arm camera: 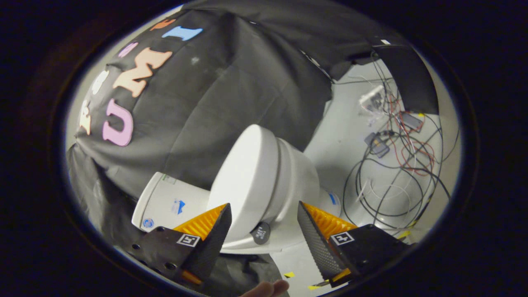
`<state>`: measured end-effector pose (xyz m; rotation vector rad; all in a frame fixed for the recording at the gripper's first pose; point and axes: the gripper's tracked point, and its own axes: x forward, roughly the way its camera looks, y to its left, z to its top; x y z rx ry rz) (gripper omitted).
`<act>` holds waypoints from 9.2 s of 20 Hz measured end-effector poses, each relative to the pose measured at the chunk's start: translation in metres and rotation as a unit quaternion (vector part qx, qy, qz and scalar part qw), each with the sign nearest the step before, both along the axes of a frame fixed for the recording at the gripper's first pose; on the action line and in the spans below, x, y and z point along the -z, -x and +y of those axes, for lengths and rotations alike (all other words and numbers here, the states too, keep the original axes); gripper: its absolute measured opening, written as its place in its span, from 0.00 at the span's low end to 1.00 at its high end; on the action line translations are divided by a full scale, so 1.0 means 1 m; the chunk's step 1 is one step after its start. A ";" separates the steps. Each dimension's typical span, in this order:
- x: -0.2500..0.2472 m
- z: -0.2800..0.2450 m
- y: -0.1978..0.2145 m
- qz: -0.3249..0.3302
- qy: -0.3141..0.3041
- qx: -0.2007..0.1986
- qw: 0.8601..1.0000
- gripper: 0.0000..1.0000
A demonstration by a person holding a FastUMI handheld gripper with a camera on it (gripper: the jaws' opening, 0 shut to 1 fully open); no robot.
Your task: Open the toilet lid.
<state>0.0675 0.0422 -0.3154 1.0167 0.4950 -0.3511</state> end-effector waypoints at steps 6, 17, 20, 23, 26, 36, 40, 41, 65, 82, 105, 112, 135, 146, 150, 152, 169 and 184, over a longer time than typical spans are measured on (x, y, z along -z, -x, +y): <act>0.024 0.044 -0.016 0.032 -0.086 -0.047 0.995 0.68; 0.005 0.042 -0.026 0.074 -0.055 -0.011 0.996 0.12; -0.009 0.041 -0.028 0.069 -0.017 -0.019 0.997 0.12; -0.042 0.047 -0.036 0.026 -0.016 -0.014 0.999 0.08; -0.055 0.046 -0.036 0.022 0.014 -0.026 0.999 0.05; -0.093 0.055 -0.042 0.003 0.003 -0.002 1.000 0.05; -0.106 0.060 -0.044 0.014 0.018 -0.003 1.000 0.05; -0.110 0.060 -0.045 0.014 0.018 -0.001 1.000 0.05; -0.164 0.091 -0.060 0.020 0.112 -0.025 0.993 0.06; -0.203 0.120 -0.073 0.018 0.207 -0.056 0.977 0.06; -0.250 0.178 -0.103 -0.021 0.268 -0.086 0.959 0.08; -0.260 0.196 -0.111 -0.030 0.269 -0.087 0.959 0.10; -0.283 0.276 -0.149 -0.069 0.307 -0.136 0.939 0.12; -0.286 0.323 -0.173 -0.084 0.341 -0.160 0.923 0.12; -0.287 0.340 -0.185 -0.081 0.381 -0.172 0.905 0.12; -0.287 0.341 -0.187 -0.075 0.407 -0.168 0.895 0.12; -0.261 0.379 -0.177 -0.069 0.428 -0.259 0.863 0.99; -0.272 0.337 -0.118 -0.082 0.462 -0.302 0.830 0.99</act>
